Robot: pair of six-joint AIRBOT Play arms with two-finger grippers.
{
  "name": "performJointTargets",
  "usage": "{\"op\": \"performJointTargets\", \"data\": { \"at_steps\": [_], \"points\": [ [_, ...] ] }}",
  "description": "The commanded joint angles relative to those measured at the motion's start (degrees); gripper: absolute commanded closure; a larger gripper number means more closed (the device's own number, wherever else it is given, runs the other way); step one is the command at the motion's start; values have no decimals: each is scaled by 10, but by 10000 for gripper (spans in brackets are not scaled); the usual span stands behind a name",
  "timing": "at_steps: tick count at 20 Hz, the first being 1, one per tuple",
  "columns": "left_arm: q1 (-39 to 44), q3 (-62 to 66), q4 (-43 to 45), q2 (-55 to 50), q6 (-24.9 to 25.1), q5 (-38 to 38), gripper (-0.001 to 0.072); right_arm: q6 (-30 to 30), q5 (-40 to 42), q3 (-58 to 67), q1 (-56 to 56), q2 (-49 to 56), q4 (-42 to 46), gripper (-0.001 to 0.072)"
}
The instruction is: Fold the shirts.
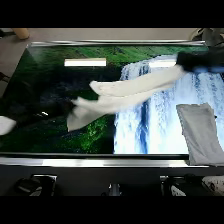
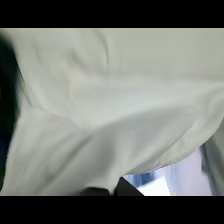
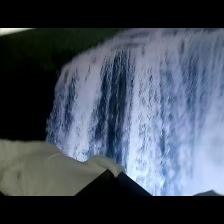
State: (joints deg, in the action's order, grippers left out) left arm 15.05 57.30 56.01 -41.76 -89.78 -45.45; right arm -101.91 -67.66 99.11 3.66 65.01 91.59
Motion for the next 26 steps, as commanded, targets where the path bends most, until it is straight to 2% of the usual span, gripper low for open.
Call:
{"op": "performJointTargets", "data": {
  "at_steps": [1, 3, 4, 7, 10, 13, 16, 20, 24, 26],
  "points": [
    [-96, 264, 150, 99, -1, 12, 684, -25, 32, 107, 0, -121, 143, 693],
    [-153, 357, 161, 107, -60, -16, 683, -41, 34, 120, 0, -193, 140, 693],
    [-169, 375, 141, 107, -73, -43, 683, -42, 26, 120, 0, -217, 139, 693],
    [-177, 376, 115, 103, -71, -102, 683, -39, 15, 120, 0, -255, 154, 693],
    [-177, 363, 115, 102, -47, -110, 683, -37, 18, 120, 0, -250, 155, 693],
    [-177, 337, 122, 92, -47, -131, 683, -30, 19, 120, 0, -216, 155, 693],
    [-177, 278, 156, 58, -47, -154, 683, -21, 40, 120, 0, -141, 155, 693],
    [-177, 159, 161, -34, -47, -150, 682, -33, 88, 119, 0, 19, 144, 692],
    [-177, 84, 165, -186, -48, -57, 681, -136, 122, 119, 0, 219, 92, 691],
    [-177, 84, 154, -273, -48, -47, 680, -151, 107, 119, 0, 302, 11, 691]
  ]
}}
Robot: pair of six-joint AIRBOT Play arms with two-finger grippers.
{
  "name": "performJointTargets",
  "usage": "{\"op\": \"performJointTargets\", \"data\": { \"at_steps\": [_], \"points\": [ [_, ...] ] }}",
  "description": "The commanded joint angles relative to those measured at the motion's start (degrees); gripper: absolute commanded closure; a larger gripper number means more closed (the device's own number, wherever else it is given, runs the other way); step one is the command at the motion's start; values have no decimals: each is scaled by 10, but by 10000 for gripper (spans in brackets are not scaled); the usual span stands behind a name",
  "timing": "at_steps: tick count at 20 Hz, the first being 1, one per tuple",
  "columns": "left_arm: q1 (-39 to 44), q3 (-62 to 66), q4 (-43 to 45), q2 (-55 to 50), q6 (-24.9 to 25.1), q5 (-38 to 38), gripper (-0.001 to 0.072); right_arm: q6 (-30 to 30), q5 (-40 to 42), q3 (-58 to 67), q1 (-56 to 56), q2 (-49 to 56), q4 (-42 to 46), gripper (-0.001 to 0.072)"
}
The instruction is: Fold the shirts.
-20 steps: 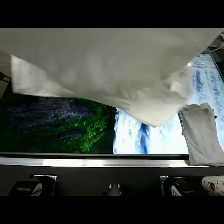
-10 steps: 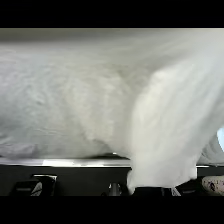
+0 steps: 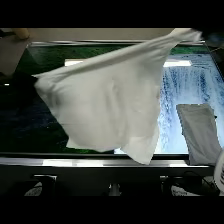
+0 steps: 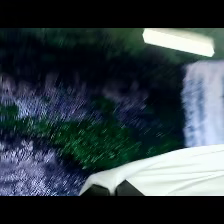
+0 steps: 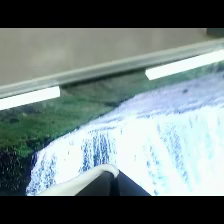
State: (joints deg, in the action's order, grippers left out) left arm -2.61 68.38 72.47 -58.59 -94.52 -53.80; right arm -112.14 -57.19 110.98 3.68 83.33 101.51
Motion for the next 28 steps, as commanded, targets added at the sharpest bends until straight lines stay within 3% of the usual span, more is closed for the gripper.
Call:
{"op": "performJointTargets", "data": {
  "at_steps": [1, 5, 6, 7, 8, 9, 11, 12, 15, 19, 25, 26, 27, 28],
  "points": [
    [0, -27, -20, -146, 0, 36, 680, -49, -11, 1, 0, 151, -130, 691],
    [1, -27, -121, -258, -1, 30, 680, -49, -83, 1, 1, 242, -293, 689],
    [0, -26, -145, -271, 0, 22, 654, -48, -92, 1, 0, 252, -303, 629],
    [-4, -23, -153, -276, 0, 7, 490, -42, -106, 1, -2, 252, -304, 481],
    [-16, -13, -148, -276, 6, -26, 131, -12, -124, 3, -11, 245, -306, 353],
    [-35, 5, -133, -274, 28, -73, 11, 31, -150, 4, -25, 233, -304, 299],
    [-85, 32, -84, -263, 59, -192, 21, 86, -241, 4, -73, 210, -303, 280],
    [-108, 24, -46, -249, 61, -240, 125, 96, -306, 3, -103, 203, -302, 280],
    [-149, -97, -3, -174, 61, -261, 121, 149, -452, -32, -162, 198, -285, 283],
    [-154, -303, -62, -112, 101, -168, 107, 171, -400, -164, -166, 140, -280, 283],
    [-132, -334, -145, -114, 105, -80, 127, 176, -381, -195, -166, 131, -255, 282],
    [-122, -334, -145, -115, 97, -70, 127, 180, -376, -209, -166, 131, -251, 271],
    [-110, -334, -145, -118, 88, -58, 129, 187, -371, -229, -166, 131, -252, 202],
    [-102, -334, -144, -122, 79, -46, 215, 191, -367, -250, -166, 131, -260, 201]
  ]
}}
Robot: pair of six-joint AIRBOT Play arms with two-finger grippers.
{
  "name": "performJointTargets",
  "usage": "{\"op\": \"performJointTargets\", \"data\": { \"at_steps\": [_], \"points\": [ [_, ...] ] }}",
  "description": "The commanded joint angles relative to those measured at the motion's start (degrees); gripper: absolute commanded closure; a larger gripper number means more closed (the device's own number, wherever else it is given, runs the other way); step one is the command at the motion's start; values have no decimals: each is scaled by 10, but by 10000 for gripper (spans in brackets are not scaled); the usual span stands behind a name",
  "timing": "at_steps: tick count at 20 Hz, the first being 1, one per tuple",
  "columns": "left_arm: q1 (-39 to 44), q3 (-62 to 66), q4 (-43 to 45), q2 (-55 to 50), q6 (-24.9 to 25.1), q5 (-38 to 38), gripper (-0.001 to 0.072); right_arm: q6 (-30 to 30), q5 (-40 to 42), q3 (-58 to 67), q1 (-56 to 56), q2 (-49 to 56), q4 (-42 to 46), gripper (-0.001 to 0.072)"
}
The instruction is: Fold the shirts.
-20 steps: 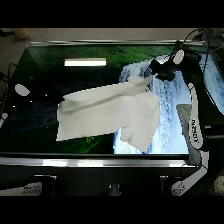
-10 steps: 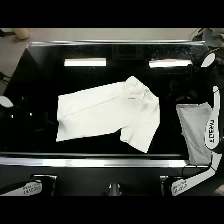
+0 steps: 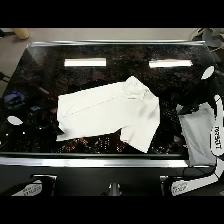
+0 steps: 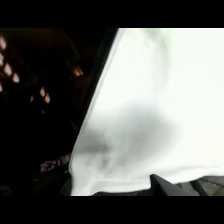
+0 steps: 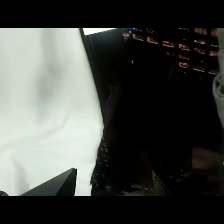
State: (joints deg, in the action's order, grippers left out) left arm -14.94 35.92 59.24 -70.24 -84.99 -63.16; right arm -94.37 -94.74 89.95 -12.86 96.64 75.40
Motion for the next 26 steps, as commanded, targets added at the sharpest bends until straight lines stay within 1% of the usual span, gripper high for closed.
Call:
{"op": "performJointTargets", "data": {
  "at_steps": [1, 2, 3, 4, 6, 7, 8, 9, 11, 12, 13, 14, 15, 17, 19, 20, 21, 23, 24, 26],
  "points": [
    [26, -9, -12, -9, -21, 58, 378, 20, 16, -64, 0, -2, -13, 202],
    [28, -9, -12, -10, -25, 63, 480, 31, 22, -85, 0, -2, -29, 202],
    [28, -7, -12, -9, -24, 62, 630, 37, 33, -108, 0, -2, -38, 202],
    [28, -6, -12, -8, -20, 62, 681, 39, 48, -128, 3, -2, -42, 204],
    [28, -6, -12, 1, -16, 62, 681, 58, 94, -164, 17, -2, -50, 211],
    [28, -6, -12, 8, -9, 59, 681, 60, 130, -178, 27, -2, -55, 230],
    [28, -6, -12, 15, -9, 56, 681, 59, 167, -187, 35, -2, -60, 235],
    [28, -6, -12, 25, -9, 51, 681, 55, 199, -192, 43, 0, -61, 277],
    [28, -6, -12, 42, -9, 45, 681, 50, 230, -193, 57, 7, -65, 292],
    [28, -6, -12, 50, -9, 45, 681, 45, 236, -193, 64, 11, -67, 354],
    [28, -6, -12, 57, -9, 45, 681, 33, 238, -193, 68, 15, -72, 467],
    [28, -3, -12, 65, -9, 46, 681, 29, 233, -192, 68, 14, -78, 670],
    [28, 8, -12, 75, -9, 45, 682, 30, 233, -188, 65, 7, -78, 691],
    [28, 66, -12, 110, 2, 43, 683, 55, 220, -154, 60, -35, -72, 695],
    [28, 186, -12, 170, 29, 54, 683, 78, 213, -68, 47, -113, -73, 695],
    [28, 271, -12, 201, 41, 69, 683, 86, 216, -6, 39, -165, -69, 695],
    [28, 358, -11, 228, 42, 90, 683, 87, 226, 54, 33, -217, -59, 694],
    [28, 539, 5, 268, 40, 152, 682, 87, 270, 165, 24, -332, -22, 694],
    [28, 616, 12, 284, 40, 176, 682, 87, 308, 201, 24, -392, 5, 694],
    [28, 708, 11, 306, 31, 173, 682, 87, 375, 218, 24, -497, 10, 694]
  ]
}}
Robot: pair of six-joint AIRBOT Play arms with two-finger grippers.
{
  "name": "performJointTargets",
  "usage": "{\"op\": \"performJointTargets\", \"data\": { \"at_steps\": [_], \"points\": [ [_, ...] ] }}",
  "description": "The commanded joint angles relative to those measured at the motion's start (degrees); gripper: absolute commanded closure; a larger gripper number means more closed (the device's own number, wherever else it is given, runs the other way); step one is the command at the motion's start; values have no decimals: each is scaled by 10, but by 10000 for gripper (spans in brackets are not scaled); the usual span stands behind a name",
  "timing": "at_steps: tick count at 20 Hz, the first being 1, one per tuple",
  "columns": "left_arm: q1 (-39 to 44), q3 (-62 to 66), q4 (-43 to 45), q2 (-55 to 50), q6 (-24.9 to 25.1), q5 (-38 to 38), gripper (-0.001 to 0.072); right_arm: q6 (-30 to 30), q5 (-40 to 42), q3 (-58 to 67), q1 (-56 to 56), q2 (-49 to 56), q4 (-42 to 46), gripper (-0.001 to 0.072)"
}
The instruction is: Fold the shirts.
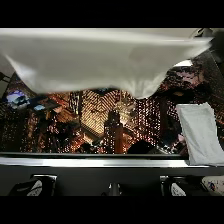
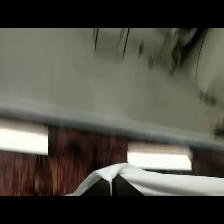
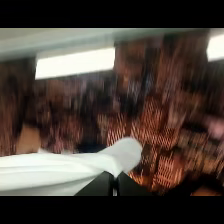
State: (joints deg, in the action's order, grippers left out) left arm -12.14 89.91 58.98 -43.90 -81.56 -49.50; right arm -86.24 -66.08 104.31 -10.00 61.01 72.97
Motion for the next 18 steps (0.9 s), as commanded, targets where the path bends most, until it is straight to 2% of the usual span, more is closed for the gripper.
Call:
{"op": "performJointTargets", "data": {
  "at_steps": [1, 5, 8, 10, 13, 14, 16, 18],
  "points": [
    [0, 184, 14, 53, -19, 22, 683, 5, 97, 75, -5, -177, 39, 694],
    [0, 186, 32, 72, -31, -57, 683, 3, 40, 75, -5, -224, 92, 694],
    [0, 184, 50, 54, -31, -74, 682, -10, -7, 75, -5, -205, 93, 694],
    [0, 184, 63, 24, -31, -134, 683, -21, -47, 75, -5, -176, 94, 694],
    [0, 158, 75, -61, -31, -273, 683, -27, -152, 75, -5, -87, 91, 694],
    [0, 134, 75, -90, -30, -297, 682, -26, -199, 74, -5, -42, 85, 694],
    [1, 64, 75, -148, -24, -289, 683, -26, -257, 66, -5, 60, 64, 695],
    [1, -5, 77, -212, -22, -250, 683, -31, -266, 49, 7, 165, 54, 695]
  ]
}}
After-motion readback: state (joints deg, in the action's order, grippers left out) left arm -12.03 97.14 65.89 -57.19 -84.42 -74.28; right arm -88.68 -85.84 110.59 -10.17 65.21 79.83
